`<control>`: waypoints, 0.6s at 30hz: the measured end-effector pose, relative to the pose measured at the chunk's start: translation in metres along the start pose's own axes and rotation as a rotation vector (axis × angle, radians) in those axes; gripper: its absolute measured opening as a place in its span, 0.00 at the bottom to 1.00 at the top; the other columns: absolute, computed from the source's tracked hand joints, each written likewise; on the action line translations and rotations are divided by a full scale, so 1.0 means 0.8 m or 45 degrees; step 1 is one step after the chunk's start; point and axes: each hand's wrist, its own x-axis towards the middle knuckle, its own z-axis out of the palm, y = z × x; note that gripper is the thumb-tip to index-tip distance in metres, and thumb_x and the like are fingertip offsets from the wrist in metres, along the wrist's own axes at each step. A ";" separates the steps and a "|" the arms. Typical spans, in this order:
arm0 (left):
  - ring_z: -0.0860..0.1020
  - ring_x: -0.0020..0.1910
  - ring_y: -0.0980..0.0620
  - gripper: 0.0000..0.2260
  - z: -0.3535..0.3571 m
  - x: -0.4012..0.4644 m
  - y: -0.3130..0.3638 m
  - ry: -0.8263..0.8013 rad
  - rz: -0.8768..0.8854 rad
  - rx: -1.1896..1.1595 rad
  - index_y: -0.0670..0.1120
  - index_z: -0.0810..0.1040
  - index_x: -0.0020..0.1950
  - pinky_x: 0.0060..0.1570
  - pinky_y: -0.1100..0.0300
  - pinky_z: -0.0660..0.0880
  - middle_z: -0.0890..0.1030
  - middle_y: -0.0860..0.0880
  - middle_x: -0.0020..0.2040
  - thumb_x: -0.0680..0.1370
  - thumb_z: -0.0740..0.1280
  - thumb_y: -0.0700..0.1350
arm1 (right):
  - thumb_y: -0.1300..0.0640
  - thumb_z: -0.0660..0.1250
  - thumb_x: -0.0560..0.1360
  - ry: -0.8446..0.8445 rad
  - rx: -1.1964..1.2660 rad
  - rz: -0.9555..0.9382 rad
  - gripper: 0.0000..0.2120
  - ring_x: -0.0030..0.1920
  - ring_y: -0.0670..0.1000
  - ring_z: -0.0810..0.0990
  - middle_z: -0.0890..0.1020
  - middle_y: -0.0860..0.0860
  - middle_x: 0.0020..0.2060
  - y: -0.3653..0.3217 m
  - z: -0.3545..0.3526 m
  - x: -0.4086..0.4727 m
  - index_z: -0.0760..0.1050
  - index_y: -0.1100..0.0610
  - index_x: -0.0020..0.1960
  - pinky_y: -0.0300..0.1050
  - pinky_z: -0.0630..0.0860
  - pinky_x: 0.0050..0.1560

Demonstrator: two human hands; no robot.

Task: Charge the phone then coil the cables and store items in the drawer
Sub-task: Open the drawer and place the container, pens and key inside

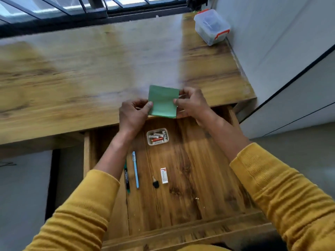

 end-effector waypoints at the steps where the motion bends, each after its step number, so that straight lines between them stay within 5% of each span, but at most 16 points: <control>1: 0.86 0.43 0.54 0.08 0.002 -0.019 -0.008 -0.022 -0.056 -0.011 0.47 0.88 0.57 0.46 0.48 0.86 0.88 0.50 0.46 0.80 0.73 0.48 | 0.68 0.69 0.80 0.018 -0.020 0.016 0.06 0.43 0.60 0.88 0.84 0.62 0.51 0.013 0.001 -0.012 0.77 0.62 0.56 0.58 0.87 0.39; 4: 0.86 0.48 0.55 0.11 0.010 -0.074 -0.026 -0.051 -0.146 0.070 0.47 0.87 0.61 0.51 0.50 0.86 0.88 0.49 0.52 0.81 0.72 0.49 | 0.67 0.70 0.79 0.095 -0.087 0.056 0.07 0.47 0.62 0.88 0.85 0.61 0.50 0.053 0.005 -0.041 0.78 0.60 0.55 0.60 0.86 0.41; 8: 0.85 0.49 0.57 0.10 0.032 -0.137 -0.043 -0.045 -0.149 0.129 0.47 0.86 0.62 0.45 0.57 0.86 0.87 0.49 0.55 0.82 0.73 0.47 | 0.62 0.74 0.79 0.202 -0.330 0.062 0.08 0.49 0.54 0.88 0.86 0.55 0.50 0.106 0.007 -0.073 0.82 0.57 0.58 0.57 0.87 0.42; 13: 0.85 0.46 0.56 0.09 0.061 -0.168 -0.065 -0.042 -0.253 0.228 0.45 0.87 0.58 0.38 0.61 0.85 0.86 0.52 0.52 0.80 0.75 0.48 | 0.59 0.74 0.79 0.291 -0.641 0.012 0.10 0.49 0.47 0.83 0.83 0.49 0.52 0.152 0.005 -0.095 0.83 0.58 0.60 0.26 0.74 0.32; 16: 0.86 0.45 0.53 0.08 0.081 -0.167 -0.077 -0.099 -0.314 0.354 0.45 0.88 0.55 0.38 0.57 0.86 0.88 0.47 0.52 0.81 0.74 0.47 | 0.59 0.75 0.78 0.311 -0.769 0.036 0.11 0.49 0.47 0.83 0.85 0.49 0.52 0.177 0.008 -0.093 0.84 0.57 0.61 0.30 0.78 0.36; 18: 0.86 0.44 0.52 0.07 0.094 -0.165 -0.086 -0.155 -0.351 0.468 0.45 0.88 0.53 0.35 0.61 0.83 0.88 0.46 0.51 0.81 0.73 0.48 | 0.61 0.74 0.76 0.323 -0.827 0.093 0.10 0.46 0.50 0.84 0.87 0.51 0.50 0.192 0.009 -0.088 0.85 0.56 0.57 0.44 0.84 0.42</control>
